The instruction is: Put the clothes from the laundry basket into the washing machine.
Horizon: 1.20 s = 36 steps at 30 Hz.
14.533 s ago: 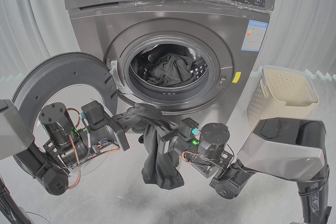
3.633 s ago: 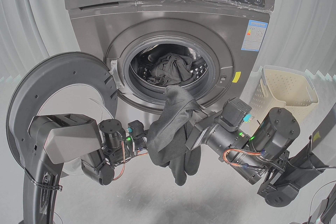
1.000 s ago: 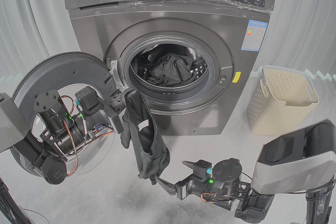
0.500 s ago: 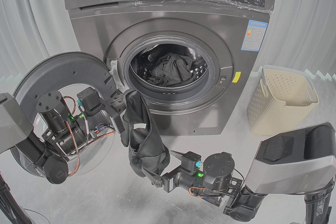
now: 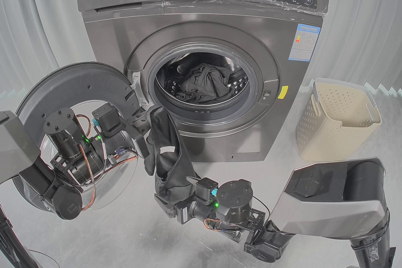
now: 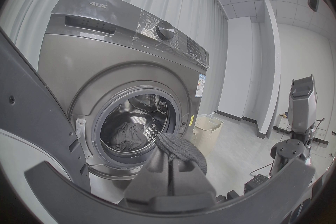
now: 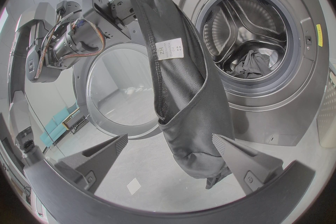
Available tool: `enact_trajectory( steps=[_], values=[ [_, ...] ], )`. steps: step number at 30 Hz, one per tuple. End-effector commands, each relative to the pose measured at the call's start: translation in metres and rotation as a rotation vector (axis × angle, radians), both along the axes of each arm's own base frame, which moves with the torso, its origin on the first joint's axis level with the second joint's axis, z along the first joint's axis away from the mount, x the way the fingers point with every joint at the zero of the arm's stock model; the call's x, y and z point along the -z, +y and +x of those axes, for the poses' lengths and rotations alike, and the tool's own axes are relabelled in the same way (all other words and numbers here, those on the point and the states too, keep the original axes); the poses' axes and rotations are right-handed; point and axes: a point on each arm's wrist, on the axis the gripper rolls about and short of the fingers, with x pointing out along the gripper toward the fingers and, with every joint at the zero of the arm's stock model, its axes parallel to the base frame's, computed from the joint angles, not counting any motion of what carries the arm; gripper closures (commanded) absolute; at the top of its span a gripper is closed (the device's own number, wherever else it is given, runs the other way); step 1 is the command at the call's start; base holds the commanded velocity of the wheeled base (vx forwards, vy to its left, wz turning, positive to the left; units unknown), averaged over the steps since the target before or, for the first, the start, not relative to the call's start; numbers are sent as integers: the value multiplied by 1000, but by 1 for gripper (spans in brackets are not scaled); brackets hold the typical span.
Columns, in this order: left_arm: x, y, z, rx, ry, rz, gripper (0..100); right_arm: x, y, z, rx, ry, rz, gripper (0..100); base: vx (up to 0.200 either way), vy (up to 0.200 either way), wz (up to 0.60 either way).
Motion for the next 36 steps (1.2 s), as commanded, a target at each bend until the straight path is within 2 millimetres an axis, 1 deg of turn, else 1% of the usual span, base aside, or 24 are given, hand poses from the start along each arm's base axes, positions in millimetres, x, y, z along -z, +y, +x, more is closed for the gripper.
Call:
enact_trajectory(
  steps=[1,4,7,8,10,12,15,17,22,23,24,28,30,32,33,34,35,36],
  values=[
    [1,0,1,0,3,-1,100,17,11,5,16,2,-7,0,0,0,0],
    [0,1,1,-3,1,-2,100,24,19,6,26,-4,-4,0,0,0,0],
    [1,1,1,-1,6,-4,100,28,27,13,45,-21,16,0,0,0,0],
    [1,1,1,-1,6,-4,100,28,27,13,45,-21,16,0,0,0,0],
    [0,0,1,0,7,-8,100,30,34,20,71,-36,35,0,0,0,0],
    [0,0,1,0,7,-8,100,31,34,22,78,-38,36,0,0,0,0],
    [0,0,1,0,8,-9,100,39,36,34,138,-46,41,0,0,0,0],
    [0,0,1,0,8,-9,100,39,35,39,153,-51,47,0,0,0,0],
    [0,0,1,0,8,-9,100,37,34,42,173,-58,55,0,0,0,0],
    [0,0,1,0,8,-9,100,34,34,46,193,-72,71,0,0,0,0],
    [0,0,1,0,8,-9,100,34,34,46,193,-73,72,100,0,0,0],
    [0,2,1,-8,8,-9,100,30,31,45,195,-77,79,100,0,0,0],
    [1,3,2,-8,8,-9,100,32,26,40,193,-66,62,100,0,0,0],
    [1,4,2,-10,9,-10,100,28,22,36,191,-65,57,100,0,0,0],
    [1,5,3,-13,9,-10,100,18,16,31,191,-62,53,100,0,0,0],
    [1,5,3,-13,9,-10,100,18,16,31,191,-62,53,100,0,0,0],
    [1,7,4,-23,9,-10,100,6,6,25,194,-60,49,100,0,0,0],
    [1,7,4,-23,11,-10,100,0,2,24,197,-62,49,100,0,0,0]
  ],
)
